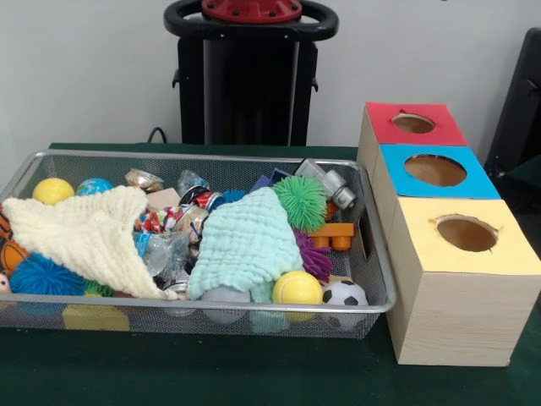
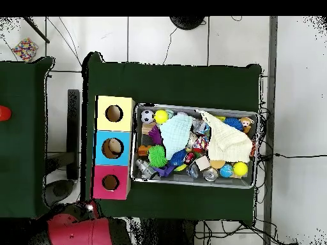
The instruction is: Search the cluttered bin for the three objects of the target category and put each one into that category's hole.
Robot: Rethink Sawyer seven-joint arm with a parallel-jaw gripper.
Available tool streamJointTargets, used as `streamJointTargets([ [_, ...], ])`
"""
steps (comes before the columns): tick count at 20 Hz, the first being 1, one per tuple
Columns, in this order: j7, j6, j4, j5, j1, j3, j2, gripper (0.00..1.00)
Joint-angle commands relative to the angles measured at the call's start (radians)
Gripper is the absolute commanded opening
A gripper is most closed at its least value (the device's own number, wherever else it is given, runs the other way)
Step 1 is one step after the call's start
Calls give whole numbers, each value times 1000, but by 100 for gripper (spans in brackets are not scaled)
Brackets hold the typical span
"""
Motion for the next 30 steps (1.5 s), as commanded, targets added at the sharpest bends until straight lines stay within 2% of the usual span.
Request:
streamJointTargets([
  [1,-20,-88,87,3,-79,72,29,100],
  [13,-89,-190,137,-91,-196,122,93,100],
  [20,-118,-328,162,-164,-308,207,181,100],
  [26,-95,-397,117,-280,-376,248,290,100],
  [30,-88,-409,59,-356,-398,255,368,100],
])
